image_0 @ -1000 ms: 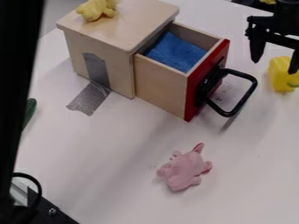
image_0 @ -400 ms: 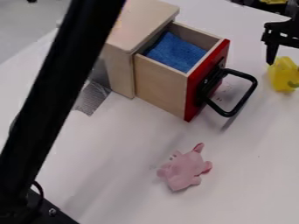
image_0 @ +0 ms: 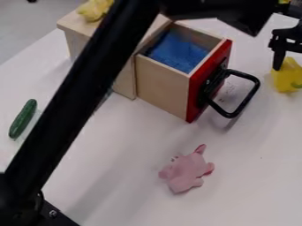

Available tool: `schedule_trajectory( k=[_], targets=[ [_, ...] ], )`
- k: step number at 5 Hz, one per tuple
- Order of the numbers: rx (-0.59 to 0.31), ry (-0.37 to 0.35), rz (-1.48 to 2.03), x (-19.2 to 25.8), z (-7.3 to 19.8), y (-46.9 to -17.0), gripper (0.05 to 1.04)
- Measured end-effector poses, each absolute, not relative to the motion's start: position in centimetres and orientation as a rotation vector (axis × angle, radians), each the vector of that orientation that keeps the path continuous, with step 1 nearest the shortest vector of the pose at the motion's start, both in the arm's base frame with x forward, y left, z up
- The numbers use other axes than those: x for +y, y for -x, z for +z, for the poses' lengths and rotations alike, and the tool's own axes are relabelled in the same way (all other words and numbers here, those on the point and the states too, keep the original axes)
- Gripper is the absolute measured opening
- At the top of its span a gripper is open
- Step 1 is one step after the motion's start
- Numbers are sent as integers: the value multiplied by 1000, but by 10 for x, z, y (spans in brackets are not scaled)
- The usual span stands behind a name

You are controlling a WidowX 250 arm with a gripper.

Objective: Move the yellow object and place it on top of the box

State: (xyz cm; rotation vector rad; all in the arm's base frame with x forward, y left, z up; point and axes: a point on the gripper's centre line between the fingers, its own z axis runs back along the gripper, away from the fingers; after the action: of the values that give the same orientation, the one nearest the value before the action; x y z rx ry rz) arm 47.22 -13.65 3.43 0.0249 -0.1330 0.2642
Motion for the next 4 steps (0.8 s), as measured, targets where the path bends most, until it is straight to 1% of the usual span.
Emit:
schedule_trajectory(
  k=[1,2,3,4],
  targets=[
    [-100,-39,269,-134,30,-468,999],
    [-70,-43,282,-128,18,-463,968],
    [-71,-15,277,-129,17,-460,901],
    [-65,-1,205,-128,18,-461,901]
  ],
)
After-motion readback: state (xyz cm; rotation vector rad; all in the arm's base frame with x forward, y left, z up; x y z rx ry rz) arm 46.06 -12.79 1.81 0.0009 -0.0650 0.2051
